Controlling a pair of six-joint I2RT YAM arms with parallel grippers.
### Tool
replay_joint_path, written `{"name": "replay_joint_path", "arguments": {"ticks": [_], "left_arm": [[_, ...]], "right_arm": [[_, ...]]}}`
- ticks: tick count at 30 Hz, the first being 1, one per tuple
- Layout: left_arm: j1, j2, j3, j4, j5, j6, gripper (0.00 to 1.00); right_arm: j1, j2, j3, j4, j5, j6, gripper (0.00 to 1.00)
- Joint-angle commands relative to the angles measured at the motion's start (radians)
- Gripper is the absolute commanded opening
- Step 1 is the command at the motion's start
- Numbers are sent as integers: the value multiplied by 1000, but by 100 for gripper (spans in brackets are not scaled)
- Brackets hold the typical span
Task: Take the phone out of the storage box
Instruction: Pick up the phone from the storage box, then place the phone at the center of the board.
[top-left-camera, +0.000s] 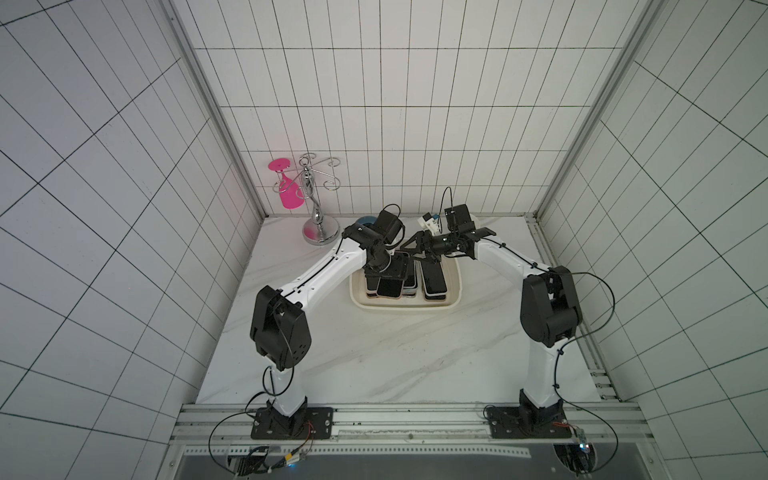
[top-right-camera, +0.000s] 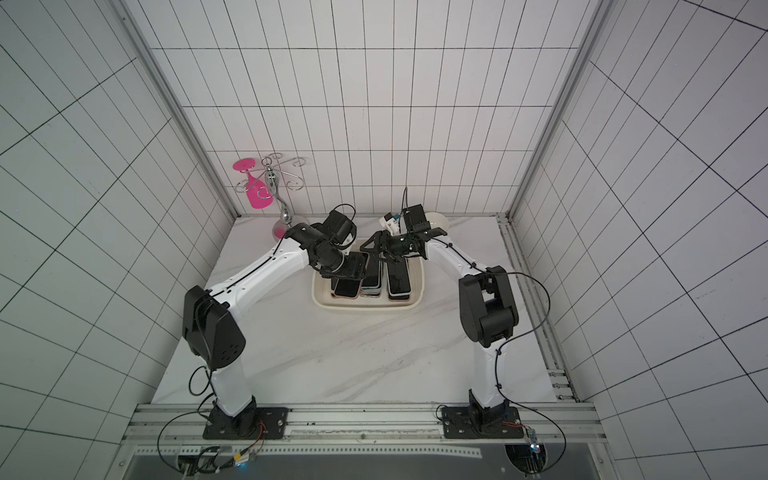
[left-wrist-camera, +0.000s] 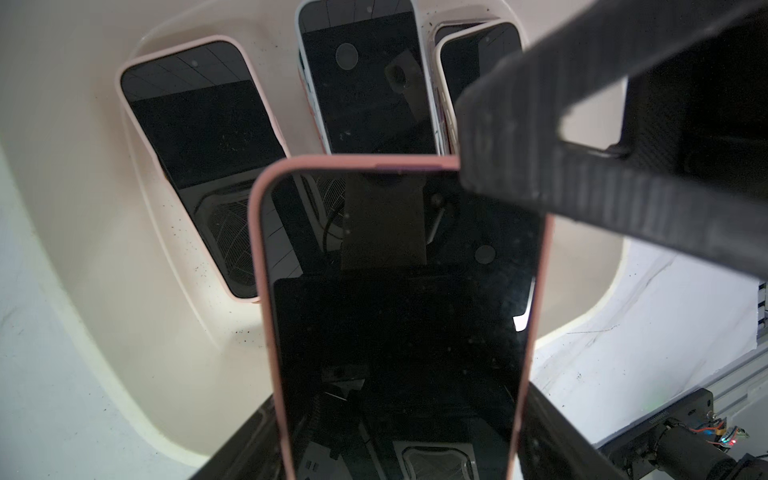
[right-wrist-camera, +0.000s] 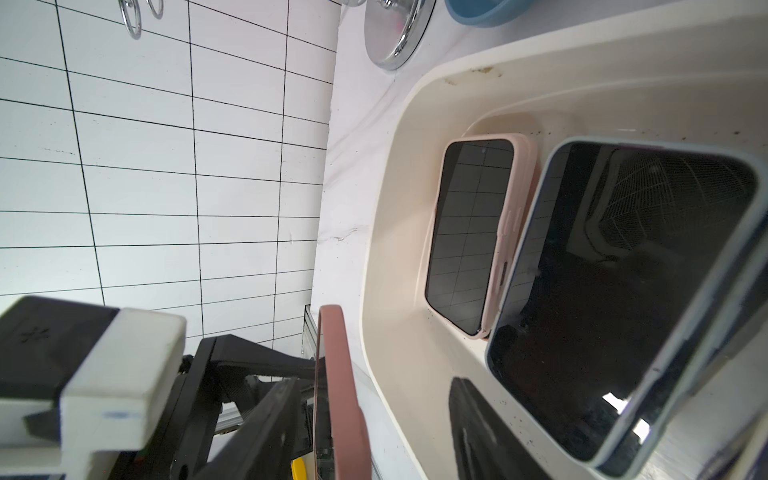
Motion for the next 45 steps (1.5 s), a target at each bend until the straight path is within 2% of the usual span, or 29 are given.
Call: {"name": "replay_joint_path", "arguments": {"ticks": [1,6,15,18,21,24,31,35,39,43,45], "left_arm": [[-5,-21,-1,52,7,1,42],[-5,-20,-15,57,5,13,42],[-4,-13,-17,71,22,27,43],[-5,-16,-15,75,39,35,54],[-3,-31,-9,82,50,30,80],[10,-56,-9,92,74,20,97],[84,-188,-51,76,110,-10,98],[168,-318,-141,83,81,-46,97],[209,-424,-282,164,15,-52,98],[218,-431,-324,164,-1,-62,98],[218,-428,-336,168,-2,-72,98]], "right_arm": [[15,20,-40,75,-78,29,49],[15,19,-90,149,-149,57,42],[15,14,-113,195,-216,68,12],[10,-4,-134,197,-216,63,1],[-8,-35,-171,197,-208,58,0],[-37,-80,-212,174,-207,34,0],[-79,-261,-308,-102,-151,-158,0],[-58,-388,-439,-148,-115,-175,0],[43,-484,-527,-250,-33,-217,0],[196,-512,-610,-173,59,-114,0],[257,-502,-638,-73,83,-32,0]]}}
